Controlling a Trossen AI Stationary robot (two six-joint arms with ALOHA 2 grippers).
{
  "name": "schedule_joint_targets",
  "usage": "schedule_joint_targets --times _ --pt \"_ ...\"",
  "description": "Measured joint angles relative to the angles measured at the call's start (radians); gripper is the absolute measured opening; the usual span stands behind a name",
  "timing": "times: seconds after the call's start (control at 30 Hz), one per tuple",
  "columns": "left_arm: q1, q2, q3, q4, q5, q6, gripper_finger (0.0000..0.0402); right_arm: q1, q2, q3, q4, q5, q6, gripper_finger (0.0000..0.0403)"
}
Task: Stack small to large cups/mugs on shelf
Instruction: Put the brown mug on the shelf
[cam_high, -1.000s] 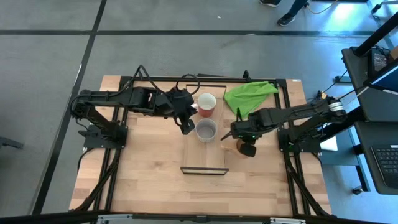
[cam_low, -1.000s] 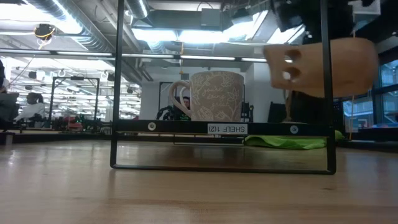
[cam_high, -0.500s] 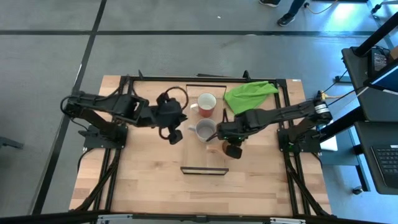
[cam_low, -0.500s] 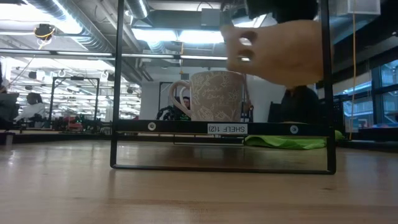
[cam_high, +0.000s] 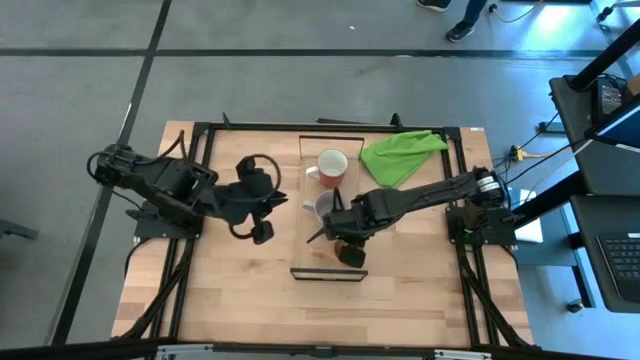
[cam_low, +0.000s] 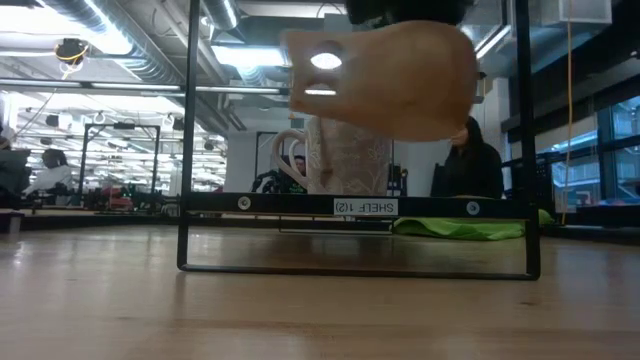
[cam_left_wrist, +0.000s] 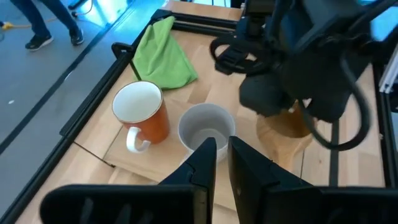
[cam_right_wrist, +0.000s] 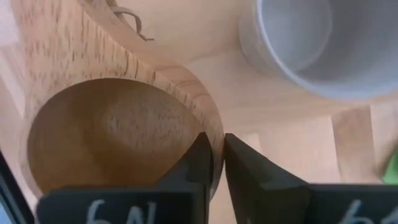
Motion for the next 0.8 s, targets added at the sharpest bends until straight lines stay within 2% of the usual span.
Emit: schedule_joint_targets --times 0.3,0.8 --pt "-0.031 -0.014 0.000 -0.041 -0.028 0.000 0.0035 0.000 0.089 0.077 0.031 0.000 0.017 0.0040" --pt "-0.030 -0.014 0.000 -0.045 -0.028 0.008 0.0035 0.000 0.124 0.076 0.052 -0.001 0.032 0.0041"
